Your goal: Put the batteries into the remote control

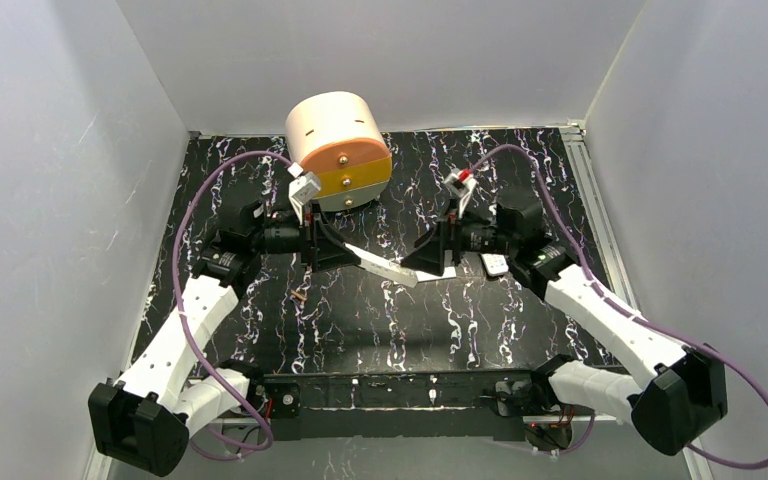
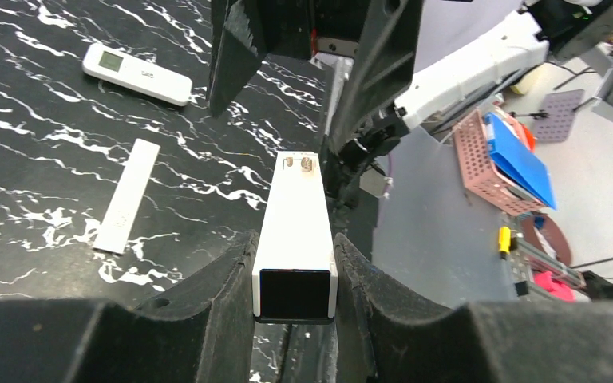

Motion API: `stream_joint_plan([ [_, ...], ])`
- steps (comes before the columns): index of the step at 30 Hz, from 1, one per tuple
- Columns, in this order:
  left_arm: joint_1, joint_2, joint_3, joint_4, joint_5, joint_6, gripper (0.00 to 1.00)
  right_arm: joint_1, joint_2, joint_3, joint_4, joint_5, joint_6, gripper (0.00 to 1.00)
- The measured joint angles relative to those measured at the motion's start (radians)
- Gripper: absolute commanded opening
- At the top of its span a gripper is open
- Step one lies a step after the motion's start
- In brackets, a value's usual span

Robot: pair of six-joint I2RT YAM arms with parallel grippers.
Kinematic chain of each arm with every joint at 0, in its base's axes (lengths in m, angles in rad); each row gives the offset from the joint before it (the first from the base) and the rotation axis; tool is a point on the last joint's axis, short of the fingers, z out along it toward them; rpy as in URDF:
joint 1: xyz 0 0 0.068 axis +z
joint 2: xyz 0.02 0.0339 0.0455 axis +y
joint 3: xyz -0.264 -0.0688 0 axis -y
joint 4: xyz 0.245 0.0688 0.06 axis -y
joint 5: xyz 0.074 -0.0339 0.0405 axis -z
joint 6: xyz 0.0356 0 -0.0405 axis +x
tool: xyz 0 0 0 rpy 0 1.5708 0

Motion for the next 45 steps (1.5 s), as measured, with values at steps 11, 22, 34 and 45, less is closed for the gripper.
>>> stream_joint_plan([
  [11,0.000,0.024,0.039,-0.072,0.084,-0.019,0.00,0.145,0.092,0.060,-0.071,-0.162,-0.141,0.42],
  [22,-0.002,0.012,0.034,-0.005,0.011,-0.117,0.70,0.167,0.094,0.073,-0.076,-0.198,-0.134,0.20],
  [34,-0.005,-0.106,-0.219,0.162,-0.568,-0.601,0.76,0.332,0.138,0.080,0.025,0.352,-0.081,0.15],
  [45,-0.005,-0.077,-0.256,0.239,-0.643,-0.808,0.37,0.529,0.294,0.219,-0.020,0.735,-0.097,0.15],
])
